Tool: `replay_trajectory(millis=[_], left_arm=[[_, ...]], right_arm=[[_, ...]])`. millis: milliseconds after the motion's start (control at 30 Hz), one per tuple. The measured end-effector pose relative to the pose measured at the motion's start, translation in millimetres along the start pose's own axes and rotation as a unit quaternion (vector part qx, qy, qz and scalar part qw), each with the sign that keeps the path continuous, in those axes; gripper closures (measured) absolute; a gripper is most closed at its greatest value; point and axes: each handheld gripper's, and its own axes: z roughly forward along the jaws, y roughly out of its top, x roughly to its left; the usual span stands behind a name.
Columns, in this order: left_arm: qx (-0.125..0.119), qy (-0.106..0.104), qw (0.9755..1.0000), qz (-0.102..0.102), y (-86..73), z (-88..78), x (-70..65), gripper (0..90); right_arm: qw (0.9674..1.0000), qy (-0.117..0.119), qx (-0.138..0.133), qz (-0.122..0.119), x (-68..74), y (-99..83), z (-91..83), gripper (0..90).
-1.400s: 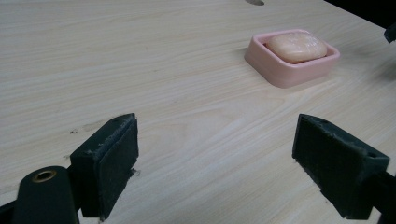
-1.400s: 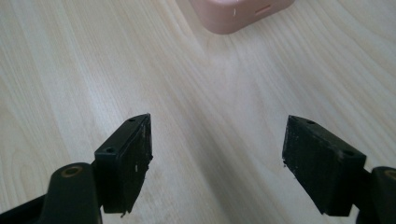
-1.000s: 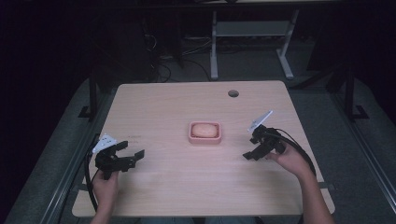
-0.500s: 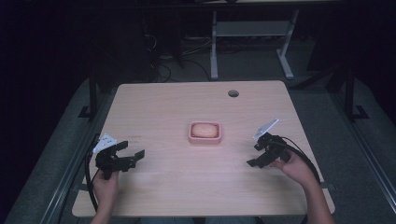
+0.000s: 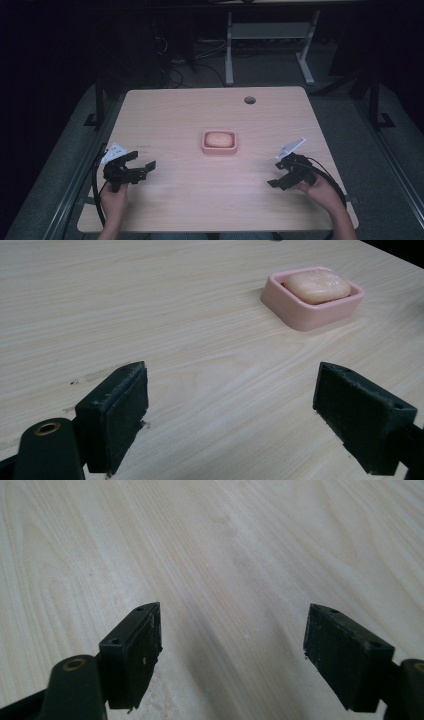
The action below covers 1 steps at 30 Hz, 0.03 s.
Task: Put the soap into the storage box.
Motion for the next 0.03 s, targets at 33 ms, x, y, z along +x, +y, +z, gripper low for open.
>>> replay_trajectory(millis=[33], left_arm=[[0.0,0.0,1.0,0.0,0.1,0.0,-0.1,14.2]], right_arm=[[1.0,-0.003,-0.006,0.0,1.6,-2.3,-0.4,21.6]])
